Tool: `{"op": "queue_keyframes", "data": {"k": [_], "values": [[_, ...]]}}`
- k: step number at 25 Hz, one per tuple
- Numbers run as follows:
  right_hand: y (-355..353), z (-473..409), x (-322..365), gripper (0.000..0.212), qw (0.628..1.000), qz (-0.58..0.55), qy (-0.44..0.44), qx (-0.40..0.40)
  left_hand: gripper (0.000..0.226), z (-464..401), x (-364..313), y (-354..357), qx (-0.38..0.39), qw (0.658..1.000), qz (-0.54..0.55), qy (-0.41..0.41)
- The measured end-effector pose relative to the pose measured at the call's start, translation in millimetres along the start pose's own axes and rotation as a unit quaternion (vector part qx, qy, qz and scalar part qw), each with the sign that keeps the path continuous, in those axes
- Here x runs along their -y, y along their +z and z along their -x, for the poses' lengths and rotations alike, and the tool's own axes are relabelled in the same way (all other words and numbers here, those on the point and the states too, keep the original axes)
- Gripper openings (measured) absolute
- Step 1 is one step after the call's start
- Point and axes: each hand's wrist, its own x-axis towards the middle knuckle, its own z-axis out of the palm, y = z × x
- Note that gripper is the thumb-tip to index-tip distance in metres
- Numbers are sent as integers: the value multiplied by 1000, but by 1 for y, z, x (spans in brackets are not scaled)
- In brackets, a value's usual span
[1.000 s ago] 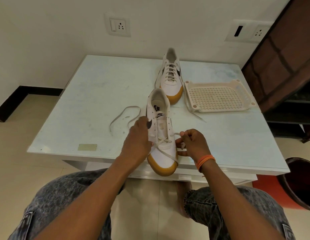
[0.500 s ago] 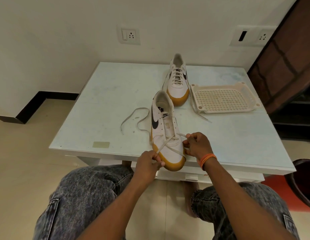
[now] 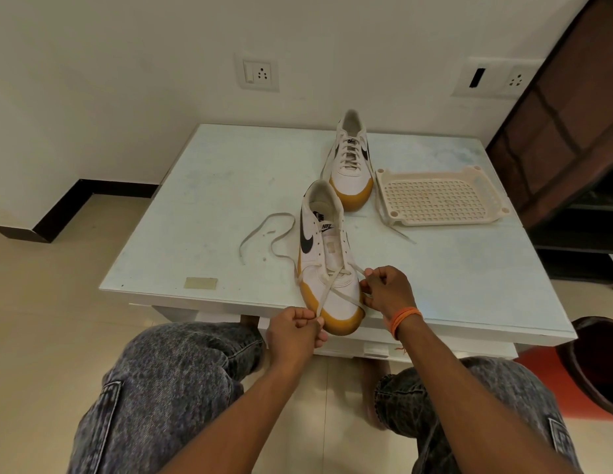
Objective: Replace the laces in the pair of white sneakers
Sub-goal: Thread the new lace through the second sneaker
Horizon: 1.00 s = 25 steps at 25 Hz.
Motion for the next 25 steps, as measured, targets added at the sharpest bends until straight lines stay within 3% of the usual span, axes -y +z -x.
{"op": "queue_keyframes", "data": {"k": [3,5,7,9,11,12,13,14,15,16,17,19,22,25], "values": [[0,1,-1,22,1000,4,7,2,4,11,-7,7,-12,996,-79,41],[0,1,0,21,999,-31,24,5,8,14,-20,10,45,992,-112,24],[-1,1,4,19,996,-78,34,11,12,13,-44,12,139,989,-4,-52],[-2,1,6,20,996,-85,27,10,16,9,-72,6,211,948,196,-136],[-3,0,7,21,996,-80,27,10,15,-3,-90,-4,245,931,230,-140],[-3,-1,7,22,996,-80,28,11,14,-12,-94,-10,245,953,148,-101],[-3,-2,7,22,997,-78,26,10,15,-23,-96,-16,222,974,-9,-31],[-3,-2,9,21,997,-71,17,8,16,-34,-94,-21,166,964,-200,57],[-3,-3,11,21,998,-60,6,5,18,-46,-92,-23,99,918,-353,153],[-3,-4,14,20,999,-50,-4,4,18,-57,-92,-24,49,872,-433,224],[-4,-4,16,19,999,-43,-12,6,18,-63,-94,-24,27,848,-452,276],[-4,-6,19,13,999,-29,-31,27,34,-78,-97,-21,54,805,-458,374],[-2,-8,19,15,994,34,-82,58,54,-97,-97,-8,112,730,-511,440],[2,-6,20,8,987,87,-125,56,33,-97,-97,-1,131,764,-486,404]]}}
